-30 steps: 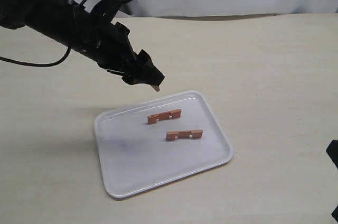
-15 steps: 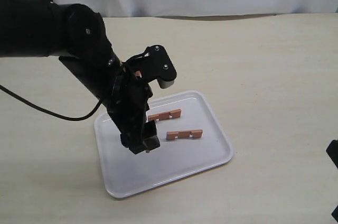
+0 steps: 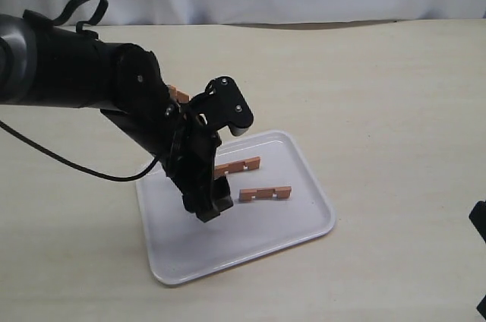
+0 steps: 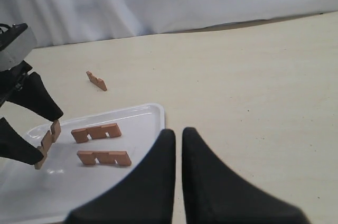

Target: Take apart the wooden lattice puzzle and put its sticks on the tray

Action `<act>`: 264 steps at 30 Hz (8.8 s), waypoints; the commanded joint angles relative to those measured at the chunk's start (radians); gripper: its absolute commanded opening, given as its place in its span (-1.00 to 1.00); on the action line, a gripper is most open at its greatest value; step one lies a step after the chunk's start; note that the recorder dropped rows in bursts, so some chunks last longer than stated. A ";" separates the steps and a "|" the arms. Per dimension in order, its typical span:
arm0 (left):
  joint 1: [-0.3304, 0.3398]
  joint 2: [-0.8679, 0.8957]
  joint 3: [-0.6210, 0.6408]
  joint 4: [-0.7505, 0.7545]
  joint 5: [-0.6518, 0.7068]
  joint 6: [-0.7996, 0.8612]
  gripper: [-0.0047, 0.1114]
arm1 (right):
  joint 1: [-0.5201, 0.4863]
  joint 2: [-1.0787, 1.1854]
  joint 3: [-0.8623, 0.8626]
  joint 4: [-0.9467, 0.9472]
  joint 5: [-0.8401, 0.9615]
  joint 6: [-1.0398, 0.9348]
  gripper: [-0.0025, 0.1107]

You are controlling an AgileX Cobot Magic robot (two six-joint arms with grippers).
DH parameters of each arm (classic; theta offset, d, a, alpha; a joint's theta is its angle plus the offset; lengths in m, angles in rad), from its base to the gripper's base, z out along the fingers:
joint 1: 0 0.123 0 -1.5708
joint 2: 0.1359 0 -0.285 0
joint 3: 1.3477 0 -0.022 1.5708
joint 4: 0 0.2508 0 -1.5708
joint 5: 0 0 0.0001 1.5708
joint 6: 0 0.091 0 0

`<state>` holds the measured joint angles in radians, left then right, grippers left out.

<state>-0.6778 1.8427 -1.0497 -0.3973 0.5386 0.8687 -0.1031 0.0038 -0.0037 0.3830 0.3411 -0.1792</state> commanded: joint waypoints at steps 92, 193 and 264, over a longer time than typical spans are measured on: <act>0.283 0.359 -0.226 -0.003 -0.561 -0.407 0.70 | 0.000 -0.004 0.004 -0.007 0.001 -0.007 -0.88; -0.044 0.080 -0.258 0.337 0.426 -0.602 0.52 | 0.000 -0.004 0.004 -0.007 0.001 -0.007 -0.88; 0.579 -1.717 0.528 0.416 -0.358 -0.997 -0.92 | 0.000 -0.004 0.004 -0.007 0.001 -0.007 -0.88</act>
<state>-0.0752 0.2043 -0.5414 0.0195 0.1994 -0.1191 -0.1031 0.0038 -0.0037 0.3830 0.3411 -0.1792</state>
